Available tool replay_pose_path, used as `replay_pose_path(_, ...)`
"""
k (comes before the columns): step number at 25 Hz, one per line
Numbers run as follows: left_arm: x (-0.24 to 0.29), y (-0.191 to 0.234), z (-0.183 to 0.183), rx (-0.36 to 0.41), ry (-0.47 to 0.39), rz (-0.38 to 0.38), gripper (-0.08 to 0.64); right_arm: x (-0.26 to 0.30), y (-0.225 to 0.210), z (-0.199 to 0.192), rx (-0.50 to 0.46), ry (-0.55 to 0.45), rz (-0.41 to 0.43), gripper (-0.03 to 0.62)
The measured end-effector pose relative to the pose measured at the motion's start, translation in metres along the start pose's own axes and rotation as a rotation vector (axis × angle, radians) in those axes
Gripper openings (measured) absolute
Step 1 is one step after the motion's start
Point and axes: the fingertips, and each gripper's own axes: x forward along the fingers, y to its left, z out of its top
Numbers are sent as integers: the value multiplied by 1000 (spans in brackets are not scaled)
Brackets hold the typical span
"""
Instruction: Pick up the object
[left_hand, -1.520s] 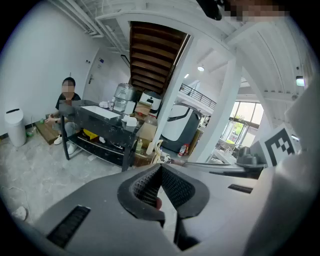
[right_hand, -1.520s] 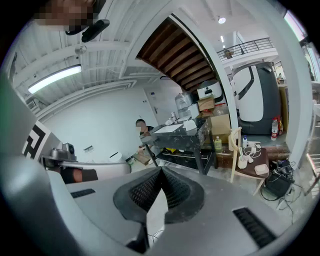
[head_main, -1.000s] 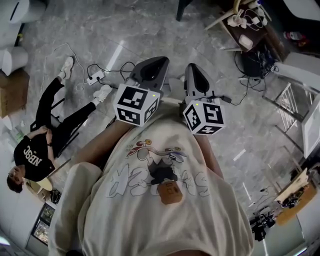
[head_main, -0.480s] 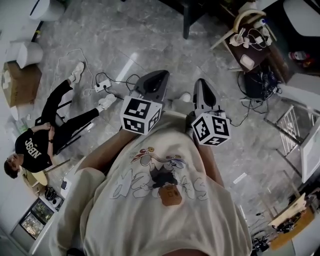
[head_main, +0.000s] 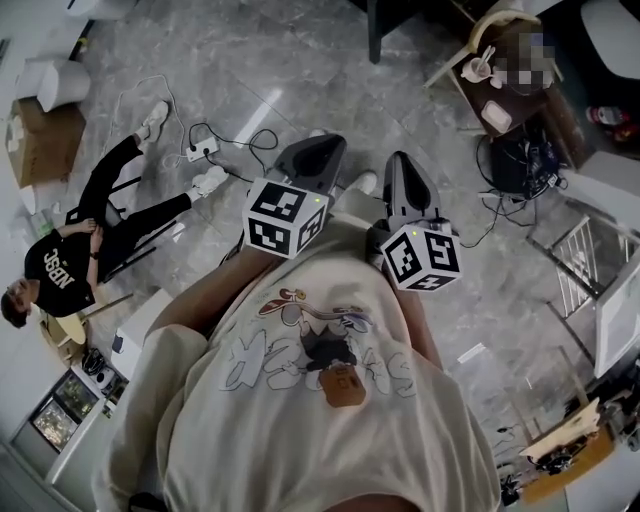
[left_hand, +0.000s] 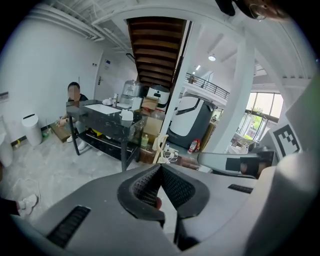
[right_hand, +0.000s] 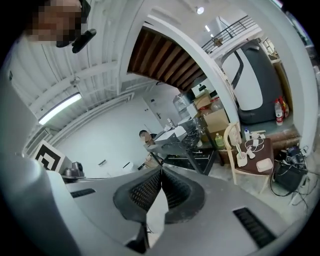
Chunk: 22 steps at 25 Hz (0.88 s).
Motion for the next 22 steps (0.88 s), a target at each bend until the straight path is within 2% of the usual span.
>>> replay_pose_path(4, 20, -2, -5, 6, 29, -22, 14, 4, -24, -3, 38, 9, -36, 18)
replay_pose_path(11, 47, 14, 14, -20, 29, -31, 14, 31, -34, 13, 34, 13, -52, 18)
replay_pose_path(22, 107, 72, 97, -32, 12, -75, 14, 119, -46, 71, 20, 1, -119, 18)
